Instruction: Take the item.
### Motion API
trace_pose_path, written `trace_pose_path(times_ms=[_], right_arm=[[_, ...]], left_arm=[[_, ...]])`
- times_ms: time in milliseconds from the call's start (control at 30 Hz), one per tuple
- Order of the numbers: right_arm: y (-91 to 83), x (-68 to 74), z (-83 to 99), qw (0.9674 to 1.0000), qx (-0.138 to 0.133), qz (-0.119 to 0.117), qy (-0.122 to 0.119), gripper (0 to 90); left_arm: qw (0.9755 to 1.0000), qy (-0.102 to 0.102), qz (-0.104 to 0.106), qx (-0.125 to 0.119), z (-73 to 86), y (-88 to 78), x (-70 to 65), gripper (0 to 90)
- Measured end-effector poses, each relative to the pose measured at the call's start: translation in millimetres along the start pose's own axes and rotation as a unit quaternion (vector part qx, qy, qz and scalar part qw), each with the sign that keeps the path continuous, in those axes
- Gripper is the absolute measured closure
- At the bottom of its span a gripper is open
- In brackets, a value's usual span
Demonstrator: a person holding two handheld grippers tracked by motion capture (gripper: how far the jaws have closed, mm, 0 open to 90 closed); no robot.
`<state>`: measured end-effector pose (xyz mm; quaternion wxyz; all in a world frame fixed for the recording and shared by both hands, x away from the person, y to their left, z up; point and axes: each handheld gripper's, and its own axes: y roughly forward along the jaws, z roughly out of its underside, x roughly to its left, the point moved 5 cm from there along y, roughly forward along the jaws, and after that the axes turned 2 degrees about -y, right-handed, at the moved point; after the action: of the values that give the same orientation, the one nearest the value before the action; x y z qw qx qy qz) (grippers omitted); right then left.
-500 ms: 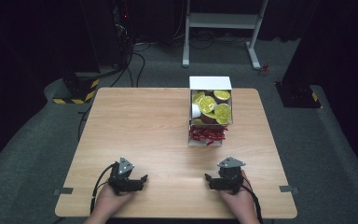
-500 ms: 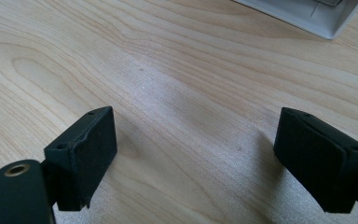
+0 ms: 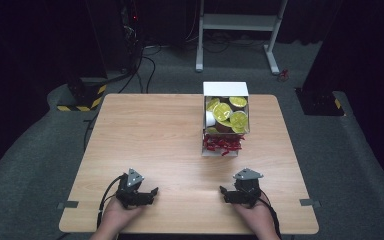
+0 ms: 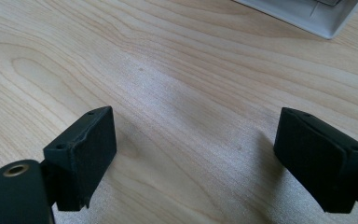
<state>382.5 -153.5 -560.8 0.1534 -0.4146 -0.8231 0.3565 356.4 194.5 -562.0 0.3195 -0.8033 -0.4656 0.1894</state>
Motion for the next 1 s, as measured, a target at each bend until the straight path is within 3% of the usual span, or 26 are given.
trace_pose_path(times_ms=[233,300,367,467,633,767,867,1000], right_arm=[[-0.1,0.0,0.0,1.0000,0.000,0.000,0.000,12.8],[-0.8,0.7,0.5,1.0000,0.001,0.000,0.004,13.3],[-1.9,-2.0,-0.4,0.9999,-0.003,-0.003,0.014,13.7],[-4.2,-4.6,-2.2,0.9999,-0.007,-0.003,0.013,13.8],[-13.0,-13.1,-0.8,0.9998,-0.015,0.013,0.008,14.4],[-17.1,-18.5,3.5,0.9997,-0.012,0.011,0.016,14.9],[-19.4,-25.6,8.0,0.9995,-0.006,0.017,0.027,15.0],[-21.2,-34.4,9.4,0.9993,-0.001,0.030,0.024,15.0]], left_arm=[[1.0000,0.002,0.003,0.003,-0.4,-0.5,-1.4,15.1],[0.9999,0.013,0.004,-0.002,-1.0,-1.9,-2.4,19.7],[0.9994,0.033,-0.010,-0.002,-2.7,-3.4,-5.1,22.0],[0.9992,0.038,-0.014,0.000,-3.6,-3.9,-7.1,24.2],[0.9993,0.036,0.001,-0.005,-8.6,-6.9,-12.2,27.4],[0.9994,0.029,0.019,-0.005,-14.0,-7.6,-18.7,28.0],[0.9989,0.039,0.024,-0.009,-16.5,-8.9,-24.3,28.2],[0.9986,0.039,0.030,-0.022,-24.6,-11.2,-28.4,29.5]])
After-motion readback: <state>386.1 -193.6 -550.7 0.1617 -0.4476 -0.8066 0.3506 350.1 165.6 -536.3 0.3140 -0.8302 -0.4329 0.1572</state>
